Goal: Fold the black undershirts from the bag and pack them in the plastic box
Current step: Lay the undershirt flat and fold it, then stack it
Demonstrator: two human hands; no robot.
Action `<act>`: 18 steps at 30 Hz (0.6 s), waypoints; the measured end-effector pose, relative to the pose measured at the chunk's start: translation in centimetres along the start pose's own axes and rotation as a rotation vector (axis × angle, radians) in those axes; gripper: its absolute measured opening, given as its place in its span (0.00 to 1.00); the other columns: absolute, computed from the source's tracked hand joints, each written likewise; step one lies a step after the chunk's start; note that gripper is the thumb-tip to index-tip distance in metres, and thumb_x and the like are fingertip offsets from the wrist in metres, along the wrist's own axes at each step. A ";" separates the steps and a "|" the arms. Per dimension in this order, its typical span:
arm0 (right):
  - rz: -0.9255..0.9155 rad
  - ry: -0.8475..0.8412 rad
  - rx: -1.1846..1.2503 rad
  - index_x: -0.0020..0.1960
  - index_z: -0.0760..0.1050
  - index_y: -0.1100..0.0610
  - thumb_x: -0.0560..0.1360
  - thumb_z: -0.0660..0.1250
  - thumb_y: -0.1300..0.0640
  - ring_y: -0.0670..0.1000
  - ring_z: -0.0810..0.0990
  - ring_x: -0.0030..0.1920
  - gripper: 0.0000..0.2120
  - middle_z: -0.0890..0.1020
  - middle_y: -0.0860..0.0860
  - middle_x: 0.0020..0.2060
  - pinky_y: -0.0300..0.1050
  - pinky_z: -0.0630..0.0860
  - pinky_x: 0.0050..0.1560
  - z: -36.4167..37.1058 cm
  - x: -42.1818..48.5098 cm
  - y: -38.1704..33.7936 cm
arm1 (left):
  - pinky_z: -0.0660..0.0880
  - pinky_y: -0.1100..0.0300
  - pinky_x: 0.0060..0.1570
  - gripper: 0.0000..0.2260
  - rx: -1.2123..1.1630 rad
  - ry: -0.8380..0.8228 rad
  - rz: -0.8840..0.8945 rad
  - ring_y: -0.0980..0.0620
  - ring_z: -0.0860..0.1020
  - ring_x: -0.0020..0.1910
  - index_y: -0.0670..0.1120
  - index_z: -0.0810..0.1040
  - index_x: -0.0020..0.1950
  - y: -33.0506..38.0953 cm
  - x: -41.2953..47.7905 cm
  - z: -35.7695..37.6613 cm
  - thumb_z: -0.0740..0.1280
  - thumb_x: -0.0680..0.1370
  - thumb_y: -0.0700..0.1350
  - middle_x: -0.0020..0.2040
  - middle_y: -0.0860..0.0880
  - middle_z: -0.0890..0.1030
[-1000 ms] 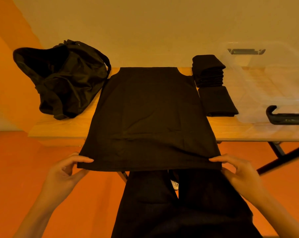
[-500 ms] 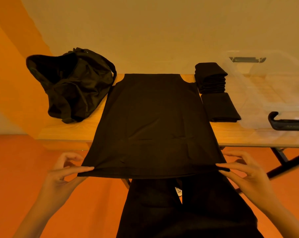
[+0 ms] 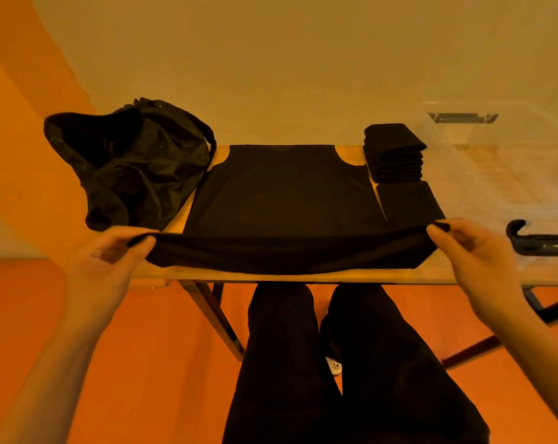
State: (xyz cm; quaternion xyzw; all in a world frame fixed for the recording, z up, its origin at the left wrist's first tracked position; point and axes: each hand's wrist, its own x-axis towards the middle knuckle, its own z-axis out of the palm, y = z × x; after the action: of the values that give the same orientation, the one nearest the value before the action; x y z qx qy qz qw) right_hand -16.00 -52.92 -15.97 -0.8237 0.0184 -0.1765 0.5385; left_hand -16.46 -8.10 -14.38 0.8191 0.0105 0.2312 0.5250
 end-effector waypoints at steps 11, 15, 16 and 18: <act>0.223 0.121 -0.155 0.49 0.82 0.56 0.76 0.74 0.50 0.49 0.79 0.34 0.09 0.82 0.51 0.36 0.42 0.76 0.36 5.0 15.1 0.3 | 0.70 0.76 0.42 0.06 0.366 0.102 0.094 0.69 0.76 0.37 0.54 0.78 0.43 -1.8 13.0 6.4 0.71 0.80 0.48 0.34 0.60 0.77; 0.281 0.106 -0.250 0.40 0.81 0.54 0.78 0.71 0.51 0.51 0.79 0.35 0.11 0.81 0.56 0.34 0.43 0.75 0.40 6.3 18.6 0.7 | 0.79 0.52 0.49 0.07 0.448 0.109 0.015 0.54 0.78 0.39 0.47 0.81 0.48 -2.7 17.1 8.5 0.70 0.80 0.50 0.36 0.55 0.78; 0.278 0.104 -0.274 0.39 0.80 0.52 0.79 0.70 0.51 0.51 0.80 0.35 0.11 0.81 0.56 0.35 0.44 0.76 0.43 6.6 19.1 0.6 | 0.80 0.46 0.50 0.07 0.469 0.105 0.001 0.50 0.80 0.41 0.48 0.82 0.48 -2.8 18.0 8.9 0.70 0.80 0.51 0.37 0.53 0.79; 0.236 0.101 -0.348 0.39 0.79 0.51 0.79 0.69 0.51 0.50 0.80 0.35 0.11 0.81 0.55 0.35 0.44 0.76 0.44 7.0 20.1 0.5 | 0.80 0.44 0.50 0.07 0.511 0.105 -0.009 0.46 0.81 0.42 0.47 0.82 0.49 -2.8 19.3 9.9 0.70 0.80 0.50 0.37 0.50 0.79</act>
State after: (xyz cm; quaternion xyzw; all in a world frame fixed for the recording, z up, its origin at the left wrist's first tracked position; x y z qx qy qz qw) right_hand 5.13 -51.38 -13.49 -0.8864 0.1721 -0.1475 0.4037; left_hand 5.22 -10.27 -13.09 0.9118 0.0996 0.2611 0.3008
